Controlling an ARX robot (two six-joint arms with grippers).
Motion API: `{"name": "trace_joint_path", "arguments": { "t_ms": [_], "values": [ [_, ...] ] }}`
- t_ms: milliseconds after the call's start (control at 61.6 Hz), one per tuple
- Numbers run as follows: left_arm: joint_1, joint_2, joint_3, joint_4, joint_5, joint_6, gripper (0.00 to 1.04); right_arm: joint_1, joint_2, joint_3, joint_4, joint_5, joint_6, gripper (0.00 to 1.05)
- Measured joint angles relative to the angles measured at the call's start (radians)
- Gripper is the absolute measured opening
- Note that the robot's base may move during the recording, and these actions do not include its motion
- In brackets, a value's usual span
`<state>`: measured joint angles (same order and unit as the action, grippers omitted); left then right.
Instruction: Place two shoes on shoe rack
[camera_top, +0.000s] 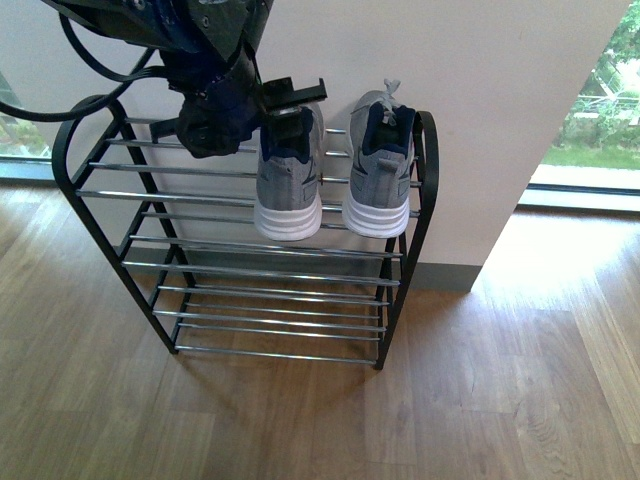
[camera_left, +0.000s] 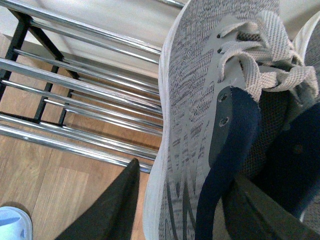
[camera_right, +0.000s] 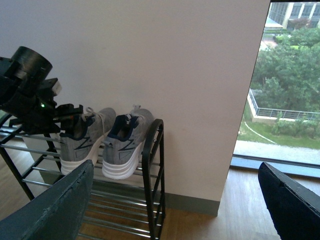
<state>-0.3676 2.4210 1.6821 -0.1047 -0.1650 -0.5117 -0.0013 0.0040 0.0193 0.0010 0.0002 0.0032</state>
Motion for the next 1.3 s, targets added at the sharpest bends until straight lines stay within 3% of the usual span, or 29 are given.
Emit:
{"name": "trace_joint_path", "arguments": {
  "t_ms": [227, 260, 584, 990, 1217, 1249, 1298],
  "values": [
    [0.015, -0.292, -0.288, 0.117, -0.111, 0.000, 0.95, 0.000, 0.000, 0.000, 0.000, 0.000, 0.000, 0.95],
    [0.017, -0.328, -0.325, 0.129, -0.130, 0.004, 0.97, 0.000, 0.000, 0.000, 0.000, 0.000, 0.000, 0.95],
    [0.040, -0.744, -0.751, 0.265, -0.178, 0.063, 0.95, 0.000, 0.000, 0.000, 0.000, 0.000, 0.000, 0.95],
    [0.107, -1.236, -1.093, 0.209, -0.240, 0.020, 0.95, 0.000, 0.000, 0.000, 0.000, 0.000, 0.000, 0.95],
    [0.121, -1.346, -1.179, 0.182, -0.252, -0.001, 0.95, 0.000, 0.000, 0.000, 0.000, 0.000, 0.000, 0.95],
    [0.126, -1.343, -1.191, 0.217, -0.227, 0.026, 0.94, 0.000, 0.000, 0.000, 0.000, 0.000, 0.000, 0.95],
    [0.150, -1.341, -1.269, 0.442, -0.114, 0.124, 0.85, 0.000, 0.000, 0.000, 0.000, 0.000, 0.000, 0.95]
  ]
}}
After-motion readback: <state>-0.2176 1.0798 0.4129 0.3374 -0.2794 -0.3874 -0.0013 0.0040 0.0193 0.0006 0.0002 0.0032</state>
